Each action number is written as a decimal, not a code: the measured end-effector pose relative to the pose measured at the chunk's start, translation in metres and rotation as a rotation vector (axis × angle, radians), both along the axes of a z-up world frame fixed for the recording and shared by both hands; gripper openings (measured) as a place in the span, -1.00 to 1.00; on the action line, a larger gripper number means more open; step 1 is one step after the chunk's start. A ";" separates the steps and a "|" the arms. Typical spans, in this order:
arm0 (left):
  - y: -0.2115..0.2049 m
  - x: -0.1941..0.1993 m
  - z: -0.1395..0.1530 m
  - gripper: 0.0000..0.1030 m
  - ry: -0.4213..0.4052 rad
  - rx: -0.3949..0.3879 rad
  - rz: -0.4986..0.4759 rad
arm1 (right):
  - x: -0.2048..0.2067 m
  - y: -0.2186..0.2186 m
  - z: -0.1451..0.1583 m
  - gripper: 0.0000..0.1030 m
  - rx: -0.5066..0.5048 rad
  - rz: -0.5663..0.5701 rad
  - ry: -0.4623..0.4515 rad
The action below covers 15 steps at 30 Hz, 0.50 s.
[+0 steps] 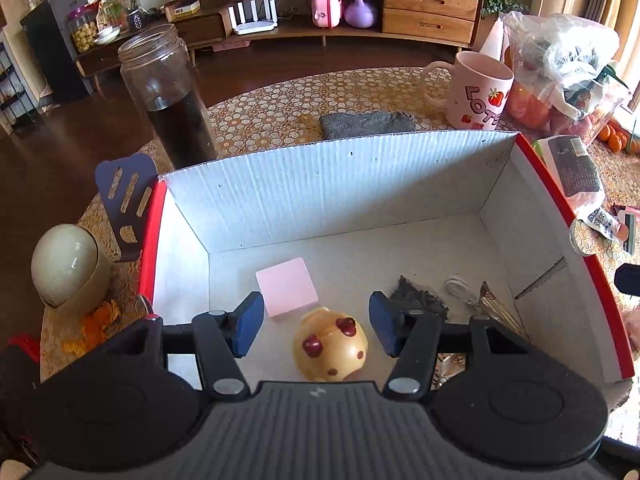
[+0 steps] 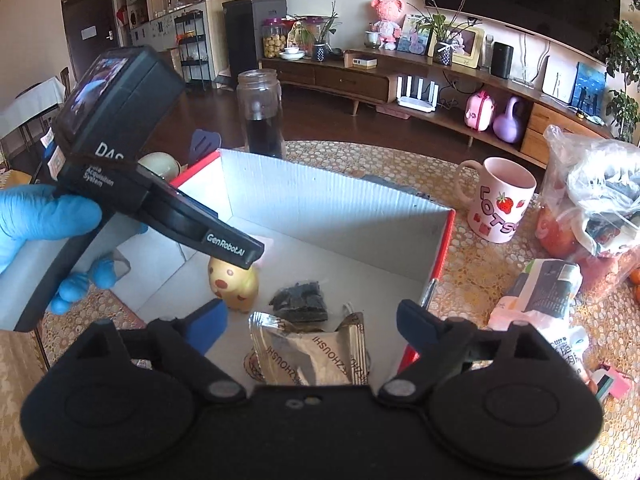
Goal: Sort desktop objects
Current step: 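Open the right tool to drop the silver packet while the left tool drops the pink card, then withdraw both open tools from the box toward the table items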
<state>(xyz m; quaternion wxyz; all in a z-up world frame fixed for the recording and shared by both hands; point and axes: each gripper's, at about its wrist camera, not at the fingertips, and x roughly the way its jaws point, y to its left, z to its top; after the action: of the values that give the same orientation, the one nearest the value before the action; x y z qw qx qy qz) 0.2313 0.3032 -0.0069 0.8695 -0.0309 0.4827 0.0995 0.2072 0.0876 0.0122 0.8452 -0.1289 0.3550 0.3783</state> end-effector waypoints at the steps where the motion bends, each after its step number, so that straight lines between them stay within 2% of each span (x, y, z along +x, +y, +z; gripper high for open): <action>1: -0.001 -0.004 0.003 0.11 -0.014 -0.005 0.002 | -0.002 -0.003 0.001 0.85 0.005 0.000 0.002; 7: -0.011 -0.026 0.021 0.11 -0.078 -0.027 0.021 | -0.018 -0.020 0.012 0.99 0.067 0.016 0.005; 15: -0.034 -0.057 0.042 0.11 -0.154 -0.021 0.016 | -0.039 -0.048 0.025 0.99 0.097 0.007 -0.017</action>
<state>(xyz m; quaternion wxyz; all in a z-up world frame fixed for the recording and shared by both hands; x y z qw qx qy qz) 0.1745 0.2697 0.0349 0.9029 -0.0513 0.4151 0.0989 0.1687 0.0398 0.0371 0.8520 -0.0921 0.3286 0.3969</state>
